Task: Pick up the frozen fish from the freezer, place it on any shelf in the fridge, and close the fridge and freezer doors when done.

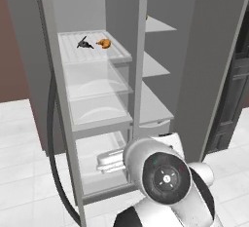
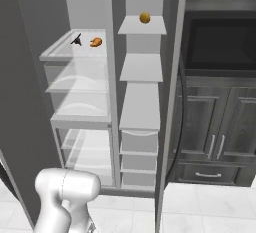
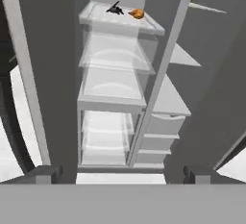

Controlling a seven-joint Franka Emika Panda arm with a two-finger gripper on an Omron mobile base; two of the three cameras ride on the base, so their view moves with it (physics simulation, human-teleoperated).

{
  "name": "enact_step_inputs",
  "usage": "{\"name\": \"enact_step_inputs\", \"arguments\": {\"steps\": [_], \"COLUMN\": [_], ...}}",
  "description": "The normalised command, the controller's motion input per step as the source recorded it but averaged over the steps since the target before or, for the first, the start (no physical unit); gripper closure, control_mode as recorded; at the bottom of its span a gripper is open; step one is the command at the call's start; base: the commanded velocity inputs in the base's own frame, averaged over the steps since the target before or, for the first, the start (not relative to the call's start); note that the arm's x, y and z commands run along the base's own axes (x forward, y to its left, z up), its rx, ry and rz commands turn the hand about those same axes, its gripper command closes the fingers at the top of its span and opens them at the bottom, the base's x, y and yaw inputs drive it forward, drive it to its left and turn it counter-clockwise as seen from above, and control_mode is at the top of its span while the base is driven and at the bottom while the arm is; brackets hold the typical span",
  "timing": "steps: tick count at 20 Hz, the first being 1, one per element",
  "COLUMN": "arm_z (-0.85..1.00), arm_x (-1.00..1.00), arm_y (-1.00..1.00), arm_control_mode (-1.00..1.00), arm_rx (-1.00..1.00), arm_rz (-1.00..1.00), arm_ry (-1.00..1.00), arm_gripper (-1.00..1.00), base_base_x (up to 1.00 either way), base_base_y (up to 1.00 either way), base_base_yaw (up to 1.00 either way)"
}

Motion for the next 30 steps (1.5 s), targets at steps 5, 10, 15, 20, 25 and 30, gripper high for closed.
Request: {"name": "enact_step_inputs", "arguments": {"steps": [5,10,15,20,25,30], "arm_z": [0.00,0.00,0.00,-0.22,-0.41,-0.21], "arm_x": [-0.19,0.21,0.48,0.53,0.37,0.47], "arm_y": [1.00,1.00,1.00,0.56,0.29,0.36], "arm_control_mode": [-1.00,-1.00,-1.00,-1.00,-1.00,-1.00], "arm_rx": [-0.11,-0.03,0.00,-0.04,0.00,0.00], "arm_rz": [0.00,0.00,-0.04,-0.08,-0.12,-0.20], "arm_ry": [-0.34,-0.28,-0.19,-0.06,-0.05,-0.09], "arm_gripper": [-1.00,-1.00,-1.00,-1.00,-1.00,-1.00], "base_base_x": [0.00,0.00,0.00,0.00,0.00,0.00], "base_base_y": [0.00,0.00,0.00,0.00,0.00,0.00], "base_base_yaw": [0.00,0.00,0.00,0.00,0.00,0.00]}}
